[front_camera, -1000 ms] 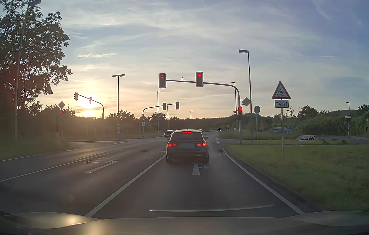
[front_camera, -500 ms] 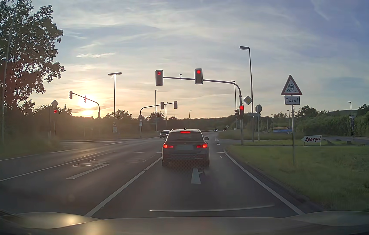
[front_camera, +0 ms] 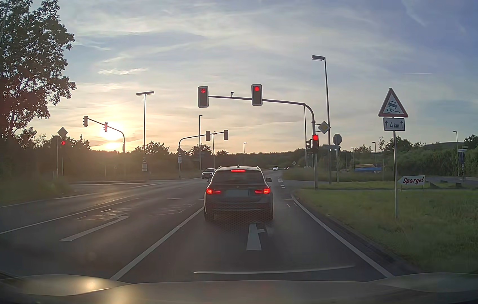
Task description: Follow the waypoints while adhering to traffic rules and regulations
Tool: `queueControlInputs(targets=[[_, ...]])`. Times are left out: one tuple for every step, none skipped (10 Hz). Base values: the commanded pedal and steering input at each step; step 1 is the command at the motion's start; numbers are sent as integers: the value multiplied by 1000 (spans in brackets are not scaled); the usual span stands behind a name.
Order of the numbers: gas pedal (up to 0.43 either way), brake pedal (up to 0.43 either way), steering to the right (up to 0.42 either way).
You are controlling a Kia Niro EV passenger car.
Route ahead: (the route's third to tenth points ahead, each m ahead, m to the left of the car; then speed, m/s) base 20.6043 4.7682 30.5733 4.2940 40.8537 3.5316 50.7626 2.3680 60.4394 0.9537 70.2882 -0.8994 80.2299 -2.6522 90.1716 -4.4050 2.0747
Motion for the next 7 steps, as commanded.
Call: queueControlInputs(targets=[[0,152,7],[0,159,7],[0,165,7],[0,171,7],[0,171,7],[0,171,7],[0,177,7]])
